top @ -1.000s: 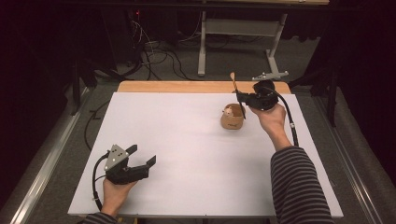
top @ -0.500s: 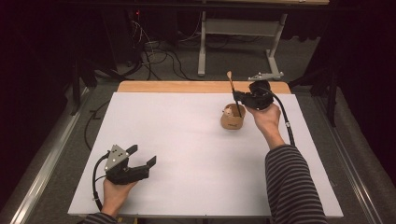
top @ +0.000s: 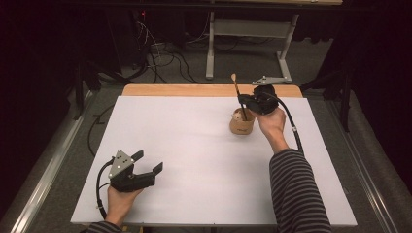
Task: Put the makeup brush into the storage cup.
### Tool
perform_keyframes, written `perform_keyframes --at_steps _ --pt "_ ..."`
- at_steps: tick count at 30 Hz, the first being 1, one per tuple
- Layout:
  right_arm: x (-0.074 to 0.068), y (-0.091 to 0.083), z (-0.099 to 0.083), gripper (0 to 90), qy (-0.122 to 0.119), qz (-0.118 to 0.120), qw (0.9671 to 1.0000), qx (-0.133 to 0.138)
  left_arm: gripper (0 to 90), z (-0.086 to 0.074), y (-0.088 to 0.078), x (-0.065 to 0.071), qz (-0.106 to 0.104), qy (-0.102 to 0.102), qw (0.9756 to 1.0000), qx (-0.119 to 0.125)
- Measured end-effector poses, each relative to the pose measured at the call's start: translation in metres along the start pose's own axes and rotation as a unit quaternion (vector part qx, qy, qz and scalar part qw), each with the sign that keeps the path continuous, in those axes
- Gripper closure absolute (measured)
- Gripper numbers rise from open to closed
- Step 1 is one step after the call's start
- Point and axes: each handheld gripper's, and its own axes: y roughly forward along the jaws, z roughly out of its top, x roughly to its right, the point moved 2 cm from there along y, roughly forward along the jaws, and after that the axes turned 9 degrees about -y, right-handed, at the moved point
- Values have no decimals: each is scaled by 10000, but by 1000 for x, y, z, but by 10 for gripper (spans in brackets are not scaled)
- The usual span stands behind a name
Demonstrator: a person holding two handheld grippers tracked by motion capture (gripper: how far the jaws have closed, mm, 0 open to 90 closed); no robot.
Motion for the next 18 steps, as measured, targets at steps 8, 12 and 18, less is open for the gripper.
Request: perform_keyframes --at_steps 8,12,18 --pt "0 5 -3 851 21 12 10000 -49 168 0 0 0 -11 2 10000 12" --pt "2 5 -5 849 84 9 9999 -78 169 0 0 0 -11 6 10000 4" --pt "2 8 -7 848 79 47 9998 -163 168 0 -1 0 -13 9 10000 14"
